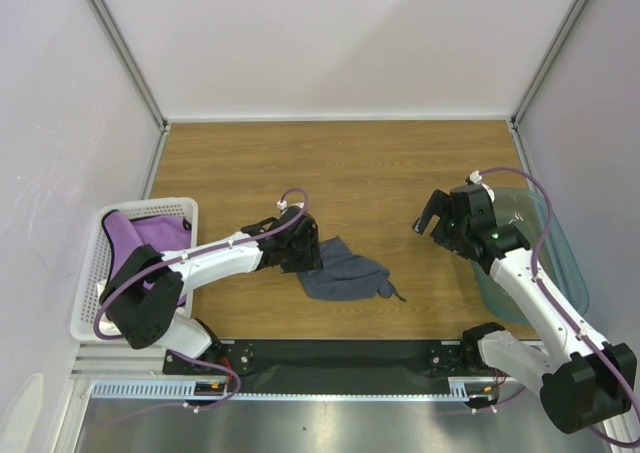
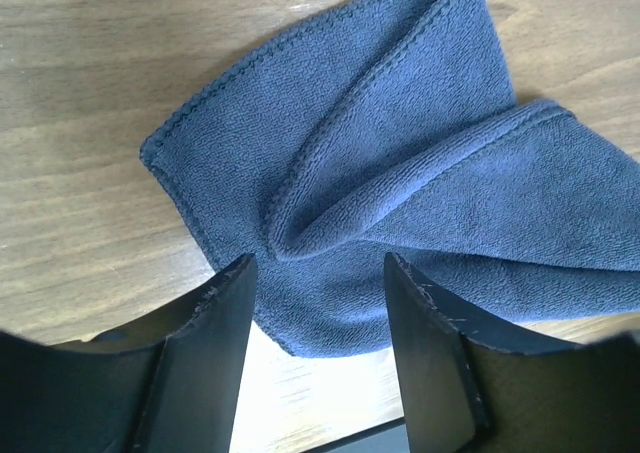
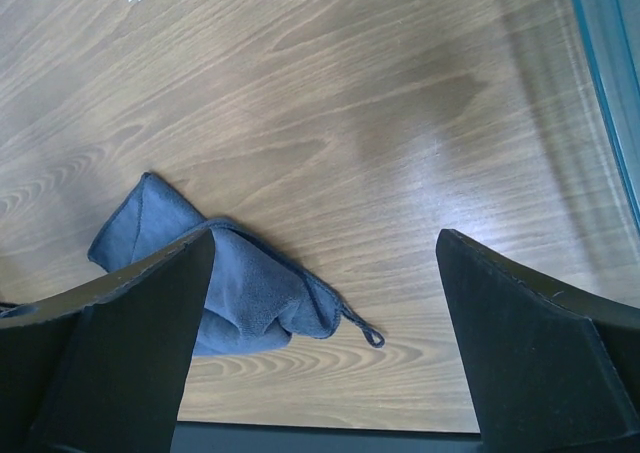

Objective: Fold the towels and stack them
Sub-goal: Flatten out the crumpled towel

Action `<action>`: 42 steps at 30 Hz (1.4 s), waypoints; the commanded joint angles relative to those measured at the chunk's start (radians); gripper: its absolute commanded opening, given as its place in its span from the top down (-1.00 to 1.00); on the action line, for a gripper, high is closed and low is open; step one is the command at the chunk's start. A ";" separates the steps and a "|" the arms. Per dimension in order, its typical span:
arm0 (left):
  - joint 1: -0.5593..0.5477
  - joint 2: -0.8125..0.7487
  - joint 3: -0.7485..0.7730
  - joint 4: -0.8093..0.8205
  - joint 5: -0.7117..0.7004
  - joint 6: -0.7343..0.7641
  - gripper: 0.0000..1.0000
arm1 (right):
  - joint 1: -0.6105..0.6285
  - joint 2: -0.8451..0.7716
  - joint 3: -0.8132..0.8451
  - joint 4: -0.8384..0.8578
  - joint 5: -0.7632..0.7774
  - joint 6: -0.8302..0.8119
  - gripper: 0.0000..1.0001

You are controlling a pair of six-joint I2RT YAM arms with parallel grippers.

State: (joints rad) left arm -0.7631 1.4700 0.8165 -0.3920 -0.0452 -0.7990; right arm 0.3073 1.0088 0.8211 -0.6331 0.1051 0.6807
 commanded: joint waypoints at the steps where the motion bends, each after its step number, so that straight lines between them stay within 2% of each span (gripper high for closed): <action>1: 0.004 -0.002 -0.005 0.054 -0.015 -0.042 -0.18 | 0.009 -0.039 0.016 -0.011 0.018 0.002 -0.99; 6: 0.002 -0.002 -0.010 0.084 -0.050 -0.037 0.06 | 0.010 -0.067 0.016 -0.031 0.022 -0.003 -1.00; 12: 0.002 0.032 -0.008 0.061 -0.056 -0.037 0.05 | 0.012 -0.085 0.013 -0.046 0.025 0.003 -1.00; 16: -0.001 0.024 -0.020 0.061 -0.058 -0.035 -0.08 | 0.016 -0.088 0.003 -0.045 0.025 0.010 -1.00; 22: -0.004 0.042 -0.033 0.088 -0.042 -0.031 0.08 | 0.026 -0.065 -0.002 -0.028 0.015 0.014 -1.00; 25: -0.005 0.046 -0.017 0.073 -0.054 -0.025 0.42 | 0.035 -0.056 0.004 -0.027 0.021 0.016 -1.00; 28: -0.005 0.026 0.004 0.030 -0.097 -0.017 0.91 | 0.055 -0.056 0.000 -0.010 0.013 0.005 -0.99; 29: -0.005 0.018 0.012 0.021 -0.111 -0.016 0.99 | 0.074 -0.055 -0.003 0.009 0.004 0.000 -0.99; 34: -0.005 -0.034 0.055 0.004 -0.171 0.011 1.00 | 0.162 -0.035 -0.040 0.033 -0.027 0.046 -0.95; 42: -0.004 -0.080 0.170 -0.048 -0.255 0.049 0.99 | 0.263 -0.003 -0.126 0.076 0.001 0.105 -0.61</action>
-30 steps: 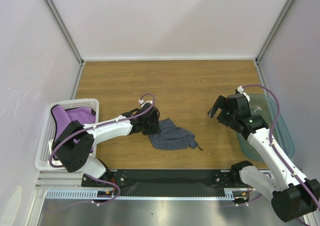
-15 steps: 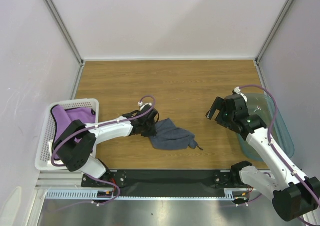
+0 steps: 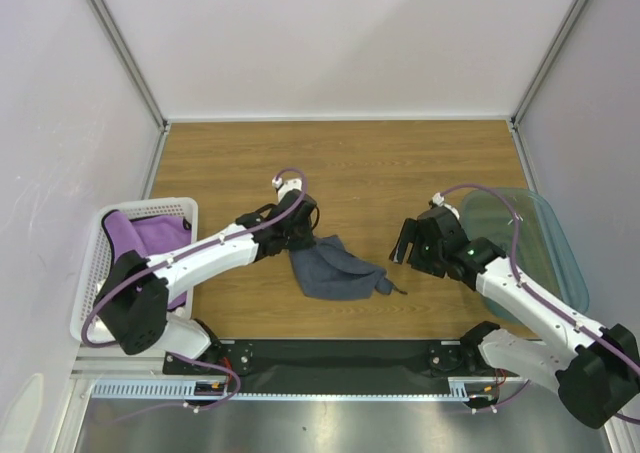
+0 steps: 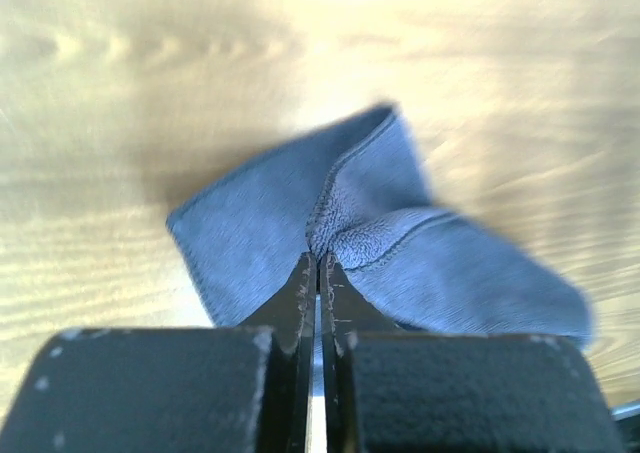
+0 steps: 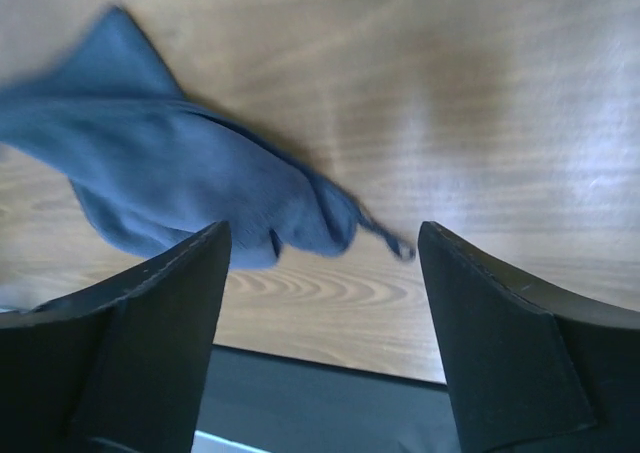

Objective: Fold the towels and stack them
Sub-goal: Flatten out the crumpled towel

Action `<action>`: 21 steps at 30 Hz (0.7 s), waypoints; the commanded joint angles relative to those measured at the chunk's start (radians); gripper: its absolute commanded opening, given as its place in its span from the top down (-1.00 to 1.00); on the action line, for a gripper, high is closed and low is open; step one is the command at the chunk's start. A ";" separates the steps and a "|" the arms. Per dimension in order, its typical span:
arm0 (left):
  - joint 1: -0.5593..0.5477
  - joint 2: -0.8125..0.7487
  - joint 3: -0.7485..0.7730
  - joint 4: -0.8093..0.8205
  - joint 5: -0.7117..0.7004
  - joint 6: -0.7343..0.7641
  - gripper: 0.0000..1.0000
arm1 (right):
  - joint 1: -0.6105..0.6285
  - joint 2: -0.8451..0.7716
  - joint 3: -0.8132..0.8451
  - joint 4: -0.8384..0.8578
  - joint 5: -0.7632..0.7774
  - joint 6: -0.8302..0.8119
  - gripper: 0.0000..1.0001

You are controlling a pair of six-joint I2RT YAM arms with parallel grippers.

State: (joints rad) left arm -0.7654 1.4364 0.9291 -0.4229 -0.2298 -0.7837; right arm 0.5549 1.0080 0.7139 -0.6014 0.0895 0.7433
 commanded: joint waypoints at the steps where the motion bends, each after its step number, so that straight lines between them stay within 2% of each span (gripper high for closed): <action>1: -0.003 -0.054 0.060 -0.010 -0.080 0.034 0.99 | 0.016 0.001 -0.028 0.055 0.018 0.048 -0.58; 11: 0.003 0.045 0.188 0.032 -0.194 0.087 1.00 | 0.017 0.124 -0.060 0.176 0.036 0.056 -0.32; 21: 0.049 0.223 0.352 0.065 -0.187 0.190 0.99 | 0.016 0.265 -0.036 0.272 0.046 0.064 -0.24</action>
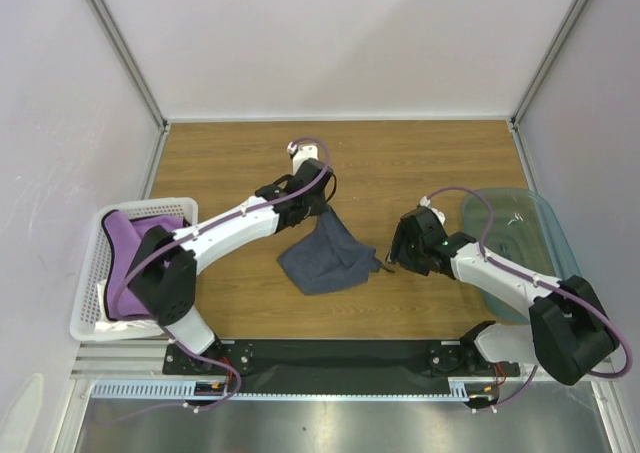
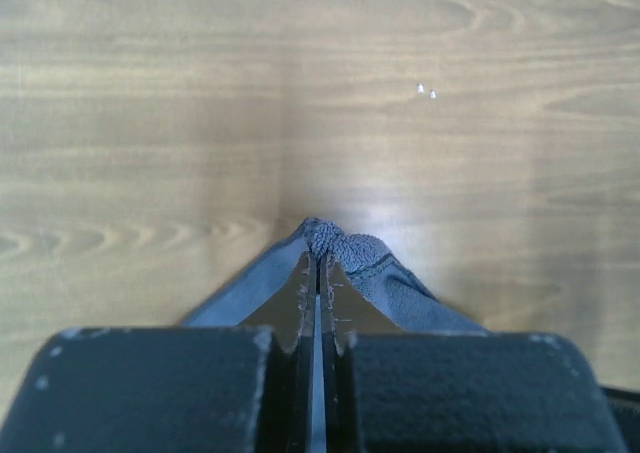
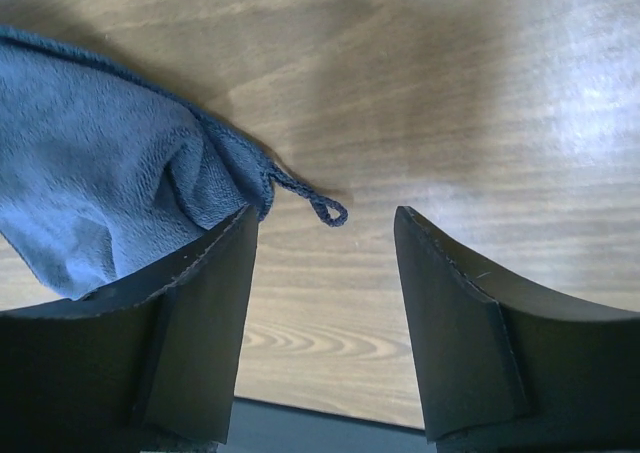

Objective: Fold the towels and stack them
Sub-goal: Flatten out the crumpled towel

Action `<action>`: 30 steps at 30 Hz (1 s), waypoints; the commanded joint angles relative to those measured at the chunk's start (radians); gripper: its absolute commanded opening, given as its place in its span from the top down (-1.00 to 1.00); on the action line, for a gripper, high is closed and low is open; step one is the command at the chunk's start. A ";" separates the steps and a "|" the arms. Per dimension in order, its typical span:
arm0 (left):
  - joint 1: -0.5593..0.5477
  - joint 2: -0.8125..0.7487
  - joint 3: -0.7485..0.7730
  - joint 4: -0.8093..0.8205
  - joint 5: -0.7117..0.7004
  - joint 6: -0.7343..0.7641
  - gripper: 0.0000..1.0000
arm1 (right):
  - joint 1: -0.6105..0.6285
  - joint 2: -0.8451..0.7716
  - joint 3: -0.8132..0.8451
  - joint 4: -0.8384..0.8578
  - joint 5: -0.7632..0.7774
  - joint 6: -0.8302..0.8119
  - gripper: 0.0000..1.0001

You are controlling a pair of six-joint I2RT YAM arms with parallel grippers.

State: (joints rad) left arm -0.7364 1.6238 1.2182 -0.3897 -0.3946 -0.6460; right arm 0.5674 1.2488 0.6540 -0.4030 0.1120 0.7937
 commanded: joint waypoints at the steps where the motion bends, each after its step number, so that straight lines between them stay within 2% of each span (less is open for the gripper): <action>1: 0.023 0.056 0.070 0.029 -0.020 0.055 0.99 | 0.005 0.037 0.032 0.081 0.020 0.021 -0.23; 8: 0.051 0.091 0.081 0.037 0.000 0.068 0.99 | 0.008 0.098 0.055 0.092 0.002 0.024 -0.13; 22: 0.061 0.102 0.063 0.052 0.023 0.080 0.99 | 0.035 0.104 0.001 0.085 -0.011 0.064 -0.04; 28: 0.061 0.099 0.060 0.055 0.026 0.083 0.99 | 0.034 0.139 0.021 0.098 0.011 0.059 0.06; 30: 0.061 0.096 0.057 0.057 0.026 0.085 0.99 | 0.035 0.152 0.022 0.101 0.015 0.058 0.16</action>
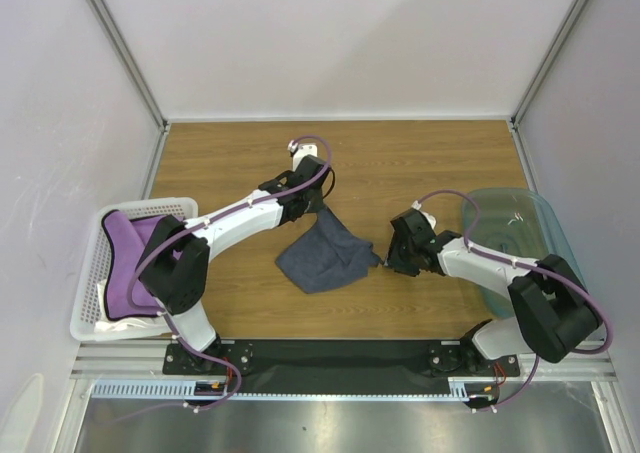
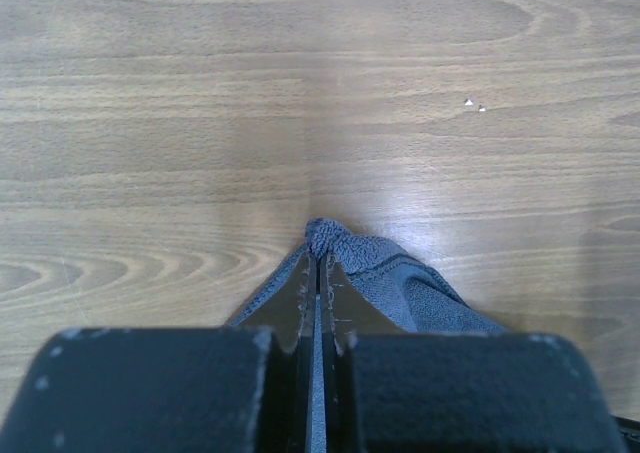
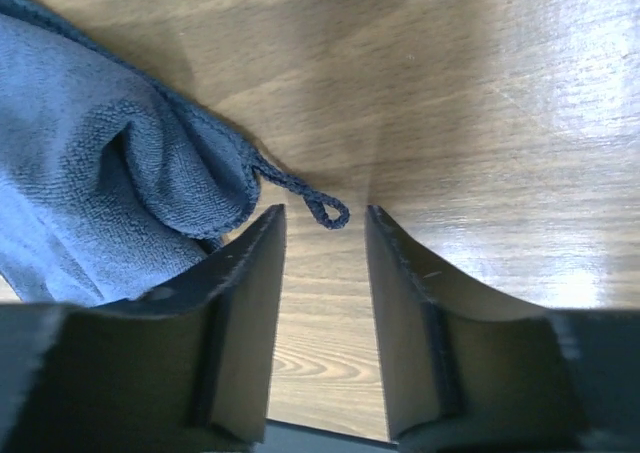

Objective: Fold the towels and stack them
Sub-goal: Flatten out the crumpled towel

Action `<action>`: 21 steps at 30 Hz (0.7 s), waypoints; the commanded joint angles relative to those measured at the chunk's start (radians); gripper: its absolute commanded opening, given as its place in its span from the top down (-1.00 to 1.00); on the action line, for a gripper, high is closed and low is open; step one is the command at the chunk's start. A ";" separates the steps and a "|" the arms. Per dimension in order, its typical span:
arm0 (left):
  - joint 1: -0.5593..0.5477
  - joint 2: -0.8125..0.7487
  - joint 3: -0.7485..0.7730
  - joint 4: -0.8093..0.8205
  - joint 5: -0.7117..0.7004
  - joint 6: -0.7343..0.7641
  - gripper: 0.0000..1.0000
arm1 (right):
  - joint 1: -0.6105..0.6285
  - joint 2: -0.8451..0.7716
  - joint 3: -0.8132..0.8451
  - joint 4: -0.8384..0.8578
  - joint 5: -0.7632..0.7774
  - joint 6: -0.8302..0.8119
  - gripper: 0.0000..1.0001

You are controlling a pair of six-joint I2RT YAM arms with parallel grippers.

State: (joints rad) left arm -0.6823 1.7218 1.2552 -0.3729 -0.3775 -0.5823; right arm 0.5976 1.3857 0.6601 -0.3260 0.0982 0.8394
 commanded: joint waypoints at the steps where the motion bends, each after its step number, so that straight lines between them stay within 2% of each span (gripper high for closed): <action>1: 0.007 -0.002 0.018 0.040 0.009 0.022 0.99 | 0.005 0.019 0.018 0.022 0.029 0.012 0.20; 4: 0.007 -0.002 0.015 0.040 0.008 0.024 0.99 | 0.005 0.027 0.018 0.024 0.031 0.017 0.24; 6: 0.007 -0.002 0.013 0.042 0.006 0.027 0.99 | 0.005 0.030 0.018 0.025 0.040 0.013 0.33; 9: 0.007 0.001 0.015 0.045 0.000 0.033 1.00 | 0.005 0.029 0.033 0.018 0.064 0.001 0.57; 11: 0.009 0.002 0.018 0.045 -0.004 0.039 0.99 | 0.004 0.030 0.055 0.010 0.090 -0.010 0.86; 13: 0.010 0.005 0.023 0.048 -0.006 0.048 0.99 | 0.002 0.038 0.071 0.001 0.122 -0.026 1.00; 17: 0.016 0.005 0.039 0.051 -0.021 0.065 0.99 | -0.019 0.052 0.139 -0.005 0.161 -0.075 1.00; 21: 0.030 0.005 0.062 0.051 -0.035 0.078 0.99 | -0.099 0.064 0.216 0.007 0.170 -0.154 1.00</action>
State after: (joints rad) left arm -0.6724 1.7245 1.2606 -0.3565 -0.3843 -0.5369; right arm 0.5533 1.4406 0.7952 -0.3393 0.2111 0.7593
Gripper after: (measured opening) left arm 0.010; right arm 0.010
